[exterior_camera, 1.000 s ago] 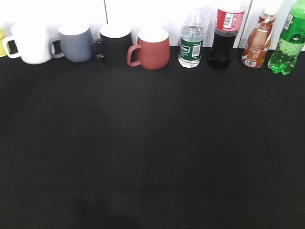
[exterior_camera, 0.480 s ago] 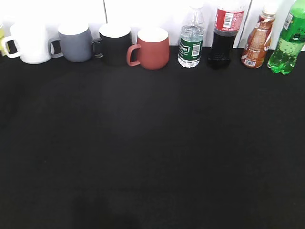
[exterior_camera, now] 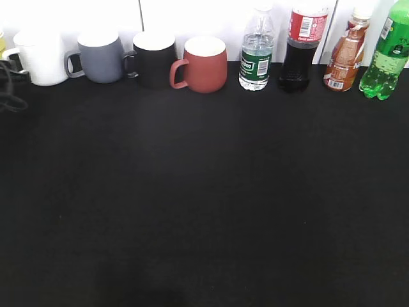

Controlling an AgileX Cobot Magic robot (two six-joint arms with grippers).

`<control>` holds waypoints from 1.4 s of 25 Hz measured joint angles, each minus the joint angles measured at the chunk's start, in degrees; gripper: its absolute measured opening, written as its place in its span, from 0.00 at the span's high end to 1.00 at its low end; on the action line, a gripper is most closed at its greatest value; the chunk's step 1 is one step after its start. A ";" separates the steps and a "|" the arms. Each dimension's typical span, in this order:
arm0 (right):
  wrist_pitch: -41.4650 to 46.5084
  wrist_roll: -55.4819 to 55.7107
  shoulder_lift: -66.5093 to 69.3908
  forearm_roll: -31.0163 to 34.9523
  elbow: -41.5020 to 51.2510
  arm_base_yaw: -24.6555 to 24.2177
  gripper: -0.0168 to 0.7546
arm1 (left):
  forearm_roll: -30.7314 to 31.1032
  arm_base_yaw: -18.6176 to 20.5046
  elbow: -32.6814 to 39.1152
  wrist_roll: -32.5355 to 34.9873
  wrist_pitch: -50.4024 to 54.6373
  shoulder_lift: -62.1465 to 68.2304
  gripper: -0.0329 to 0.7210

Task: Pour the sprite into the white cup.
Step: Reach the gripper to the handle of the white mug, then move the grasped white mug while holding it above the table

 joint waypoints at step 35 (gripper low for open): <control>-0.38 0.00 0.00 0.00 -0.22 0.00 0.23 | -0.60 0.04 7.00 -4.22 -18.98 -12.02 0.85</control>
